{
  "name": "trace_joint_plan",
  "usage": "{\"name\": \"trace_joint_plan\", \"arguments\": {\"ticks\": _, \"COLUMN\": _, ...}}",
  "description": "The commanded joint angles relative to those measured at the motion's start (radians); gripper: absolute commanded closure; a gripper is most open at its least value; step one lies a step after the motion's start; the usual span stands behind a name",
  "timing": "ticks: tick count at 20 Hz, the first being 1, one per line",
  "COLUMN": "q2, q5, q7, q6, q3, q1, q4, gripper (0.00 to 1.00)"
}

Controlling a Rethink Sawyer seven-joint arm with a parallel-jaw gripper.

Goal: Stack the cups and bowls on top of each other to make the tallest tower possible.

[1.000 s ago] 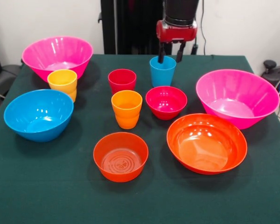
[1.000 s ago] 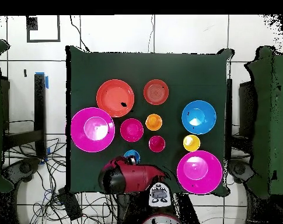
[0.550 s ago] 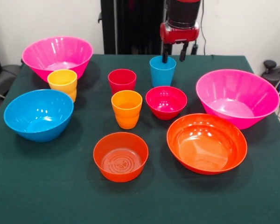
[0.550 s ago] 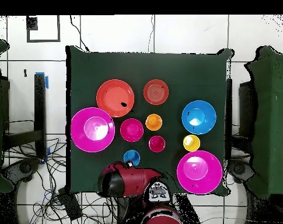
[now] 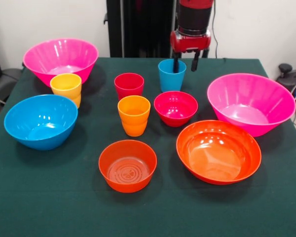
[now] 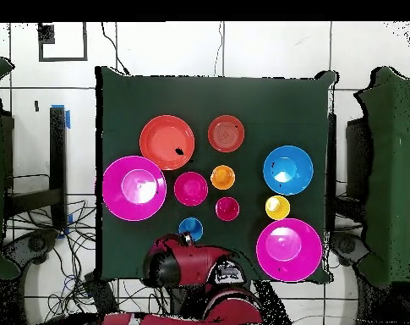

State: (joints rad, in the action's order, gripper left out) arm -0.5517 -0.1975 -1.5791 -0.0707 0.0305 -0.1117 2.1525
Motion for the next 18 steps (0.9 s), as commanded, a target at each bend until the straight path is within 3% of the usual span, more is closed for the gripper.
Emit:
{"name": "trace_joint_plan", "arguments": {"ticks": 1, "q2": 0.068, "q5": -0.028, "q7": -0.166, "q6": -0.062, "q3": -0.067, "q1": 0.019, "q4": -0.010, "gripper": 0.00}}
{"name": "trace_joint_plan", "arguments": {"ticks": 5, "q2": 0.070, "q5": -0.026, "q7": -0.151, "q6": -0.047, "q3": -0.054, "q1": 0.036, "q4": -0.021, "gripper": 0.00}}
{"name": "trace_joint_plan", "arguments": {"ticks": 6, "q2": 0.069, "q5": -0.022, "q7": -0.150, "q6": -0.035, "q3": -0.050, "q1": 0.039, "q4": -0.020, "gripper": 1.00}}
{"name": "trace_joint_plan", "arguments": {"ticks": 15, "q2": 0.061, "q5": -0.017, "q7": -0.147, "q6": -0.019, "q3": -0.043, "q1": 0.046, "q4": -0.024, "gripper": 1.00}}
{"name": "trace_joint_plan", "arguments": {"ticks": 17, "q2": 0.034, "q5": -0.014, "q7": -0.154, "q6": -0.034, "q3": -0.039, "q1": 0.048, "q4": -0.024, "gripper": 1.00}}
{"name": "trace_joint_plan", "arguments": {"ticks": 18, "q2": -0.002, "q5": -0.002, "q7": -0.153, "q6": 0.007, "q3": -0.035, "q1": 0.047, "q4": -0.015, "gripper": 1.00}}
